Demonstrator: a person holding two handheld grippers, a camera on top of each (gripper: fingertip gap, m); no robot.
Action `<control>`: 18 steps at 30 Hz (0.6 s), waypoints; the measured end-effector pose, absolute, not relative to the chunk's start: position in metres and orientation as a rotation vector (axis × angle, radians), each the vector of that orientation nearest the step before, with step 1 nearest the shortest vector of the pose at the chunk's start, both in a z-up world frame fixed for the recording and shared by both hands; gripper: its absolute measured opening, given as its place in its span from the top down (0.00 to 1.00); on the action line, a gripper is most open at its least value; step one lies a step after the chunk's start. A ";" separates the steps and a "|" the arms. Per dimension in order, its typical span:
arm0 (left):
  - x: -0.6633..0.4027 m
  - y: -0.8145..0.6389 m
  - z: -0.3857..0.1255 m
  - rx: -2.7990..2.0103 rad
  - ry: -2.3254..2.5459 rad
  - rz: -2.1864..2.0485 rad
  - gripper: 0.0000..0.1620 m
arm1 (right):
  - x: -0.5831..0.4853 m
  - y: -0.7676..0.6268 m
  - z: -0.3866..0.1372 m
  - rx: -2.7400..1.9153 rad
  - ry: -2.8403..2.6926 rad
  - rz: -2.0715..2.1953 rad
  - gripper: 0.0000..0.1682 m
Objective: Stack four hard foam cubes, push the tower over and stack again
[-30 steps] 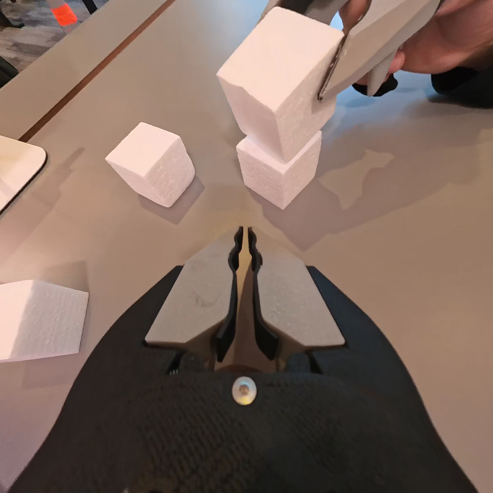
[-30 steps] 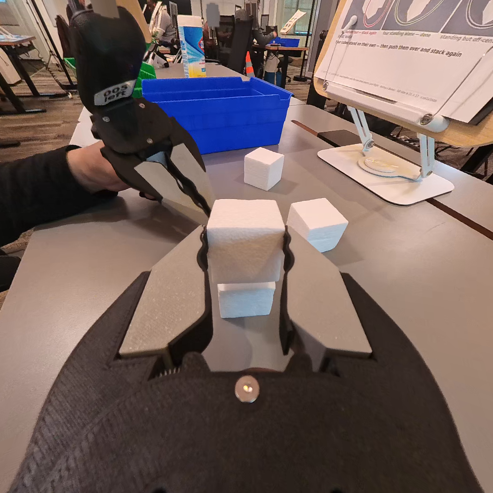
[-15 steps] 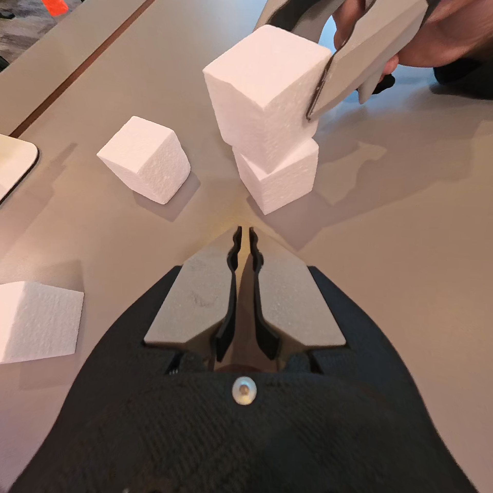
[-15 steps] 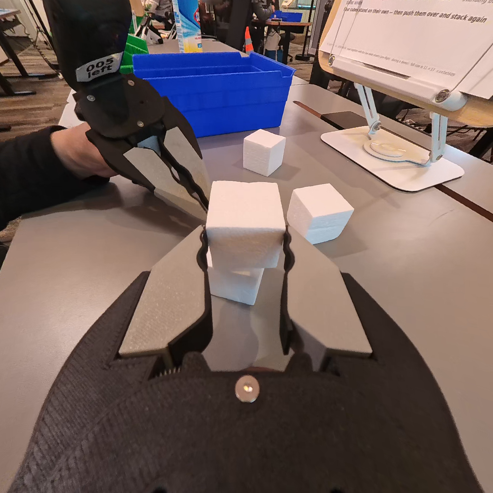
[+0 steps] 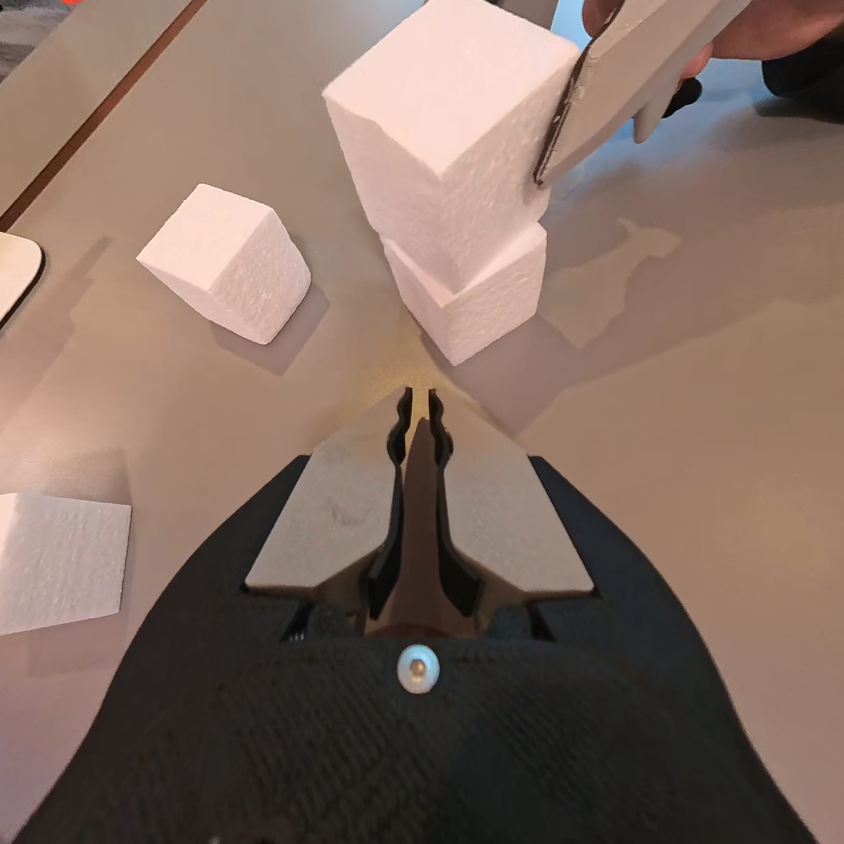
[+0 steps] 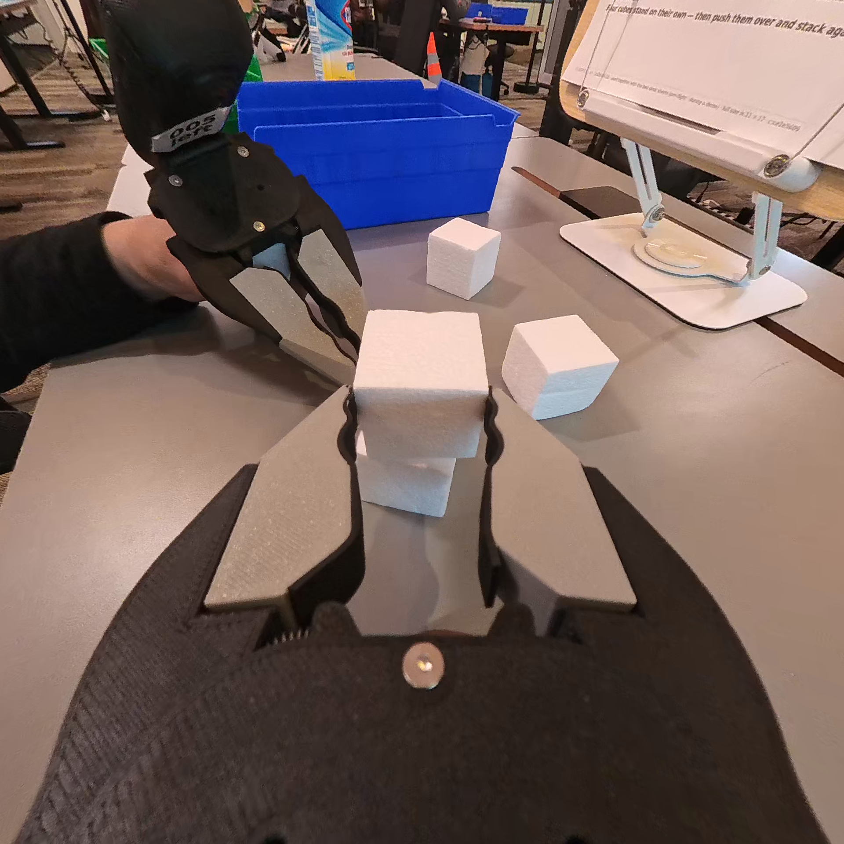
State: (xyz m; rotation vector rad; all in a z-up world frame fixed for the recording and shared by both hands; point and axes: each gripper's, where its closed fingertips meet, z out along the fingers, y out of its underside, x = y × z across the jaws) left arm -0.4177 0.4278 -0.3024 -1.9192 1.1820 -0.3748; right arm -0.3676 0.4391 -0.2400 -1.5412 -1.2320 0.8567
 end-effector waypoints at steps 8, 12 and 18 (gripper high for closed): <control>-0.419 0.428 -0.305 -1.933 1.182 -0.368 0.97 | -0.365 0.437 -0.239 -1.576 -1.196 0.880 0.68; -0.419 0.428 -0.305 -1.935 1.182 -0.369 0.97 | -0.365 0.437 -0.241 -1.585 -1.188 0.897 0.66; -0.417 0.428 -0.307 -1.936 1.194 -0.365 0.97 | -0.368 0.440 -0.243 -1.565 -1.200 0.815 0.67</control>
